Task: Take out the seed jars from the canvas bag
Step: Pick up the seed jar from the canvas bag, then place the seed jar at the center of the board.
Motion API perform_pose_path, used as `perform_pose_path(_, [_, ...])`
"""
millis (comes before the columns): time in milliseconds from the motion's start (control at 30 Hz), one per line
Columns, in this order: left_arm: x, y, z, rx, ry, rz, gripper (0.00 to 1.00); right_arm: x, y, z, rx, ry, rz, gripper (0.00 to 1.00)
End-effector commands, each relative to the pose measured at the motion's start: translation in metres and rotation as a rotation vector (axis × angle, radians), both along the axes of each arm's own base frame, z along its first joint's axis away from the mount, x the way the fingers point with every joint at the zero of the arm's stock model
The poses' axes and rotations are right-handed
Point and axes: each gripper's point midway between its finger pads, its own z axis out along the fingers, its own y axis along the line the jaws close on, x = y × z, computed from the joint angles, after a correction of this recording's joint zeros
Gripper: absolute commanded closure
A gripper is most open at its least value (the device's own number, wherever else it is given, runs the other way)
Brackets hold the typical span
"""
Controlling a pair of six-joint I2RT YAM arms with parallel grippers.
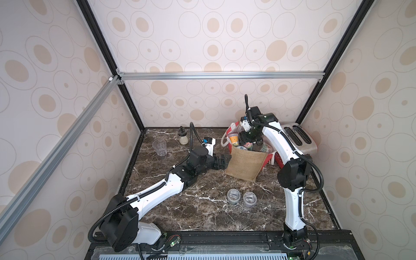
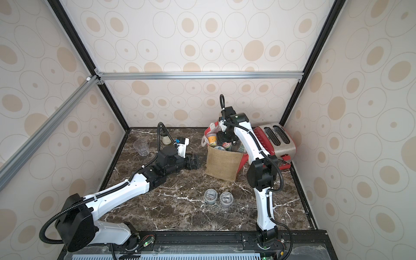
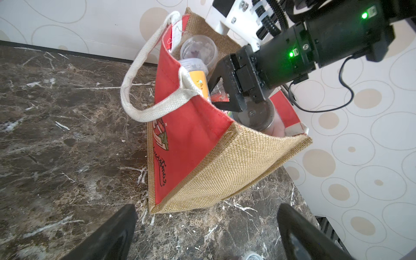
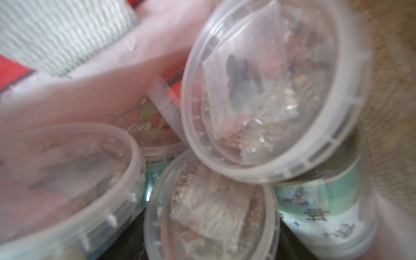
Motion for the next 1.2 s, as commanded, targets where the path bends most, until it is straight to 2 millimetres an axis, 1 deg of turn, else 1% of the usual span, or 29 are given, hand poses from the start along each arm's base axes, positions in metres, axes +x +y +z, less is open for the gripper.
perform_pose_path(0, [-0.001,-0.003,0.022,-0.009,-0.051,-0.009,0.02,0.003,0.001,0.017,0.014,-0.056,-0.007,0.35])
perform_pose_path(167, [-0.002,-0.001,0.022,-0.007,-0.055,-0.005,0.02,-0.001,0.000,0.030,0.033,-0.089,-0.015,0.36])
perform_pose_path(267, [-0.003,0.001,0.023,-0.006,-0.057,-0.003,0.02,-0.001,-0.003,0.040,0.039,-0.120,-0.031,0.39])
perform_pose_path(433, [-0.006,0.003,0.024,-0.010,-0.060,0.000,0.02,-0.005,-0.007,0.055,0.052,-0.165,-0.048,0.39])
perform_pose_path(633, [-0.009,0.009,0.028,-0.014,-0.071,0.014,0.02,-0.016,-0.008,0.081,0.100,-0.229,-0.065,0.39])
perform_pose_path(767, [-0.012,0.013,0.033,-0.028,-0.089,0.023,0.01,-0.031,-0.005,0.105,0.171,-0.284,-0.057,0.39])
perform_pose_path(933, [-0.015,0.023,0.040,-0.048,-0.117,0.051,0.02,-0.058,0.005,0.128,0.292,-0.323,-0.017,0.39])
perform_pose_path(1033, [-0.017,0.034,0.044,-0.063,-0.141,0.090,0.02,-0.079,0.015,0.139,0.368,-0.349,0.031,0.39])
perform_pose_path(1167, [-0.025,0.059,0.050,-0.087,-0.185,0.175,0.02,-0.115,0.038,0.150,0.467,-0.392,0.132,0.39])
